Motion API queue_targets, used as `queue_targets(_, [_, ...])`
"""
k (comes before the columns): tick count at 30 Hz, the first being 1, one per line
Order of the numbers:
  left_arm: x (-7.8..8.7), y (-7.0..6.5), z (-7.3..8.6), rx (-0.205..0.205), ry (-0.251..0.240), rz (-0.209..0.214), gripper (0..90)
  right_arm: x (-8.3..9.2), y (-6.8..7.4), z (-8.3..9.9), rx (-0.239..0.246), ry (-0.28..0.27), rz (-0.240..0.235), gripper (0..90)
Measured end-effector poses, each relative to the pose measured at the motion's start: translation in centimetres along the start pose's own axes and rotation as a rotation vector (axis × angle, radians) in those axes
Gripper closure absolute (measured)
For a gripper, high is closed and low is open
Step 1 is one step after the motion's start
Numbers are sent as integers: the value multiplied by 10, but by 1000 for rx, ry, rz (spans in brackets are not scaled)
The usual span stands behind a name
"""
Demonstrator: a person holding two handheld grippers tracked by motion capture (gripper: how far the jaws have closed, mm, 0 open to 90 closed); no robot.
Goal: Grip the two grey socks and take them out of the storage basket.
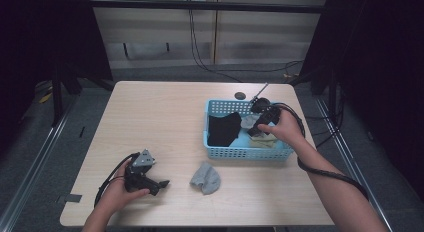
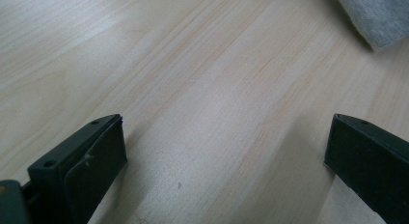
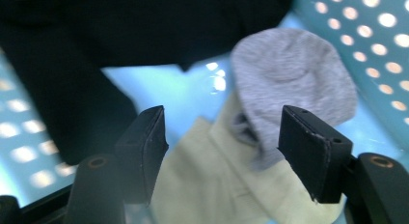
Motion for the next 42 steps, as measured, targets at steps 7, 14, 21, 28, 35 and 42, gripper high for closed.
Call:
queue_targets(7, [0,0,0,1,0,1,0,-16,-16,2,-40,0,48,350])
queue_targets(14, [0,0,0,0,-1,2,0,-36,-27,5,-87,20,60,432])
queue_targets(21, [0,0,0,-1,-2,2,0,-42,-26,6,-85,54,65,730])
queue_targets(28, [0,0,0,-1,-2,2,0,-26,-26,7,-77,46,54,862])
queue_targets(35, [0,0,0,-1,-1,1,0,-6,-21,8,-53,30,21,865])
queue_targets(42, [0,0,0,0,-1,1,0,15,-16,4,-13,37,11,865])
Point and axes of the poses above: each handheld gripper's, and its own axes: x roughly backward along the jaws, z roughly out of its underside, y roughly to its left, the point moved 3 cm from there along -x, roughly forward along the jaws, and after that the axes turned 6 degrees about z, right-handed, at the moved point
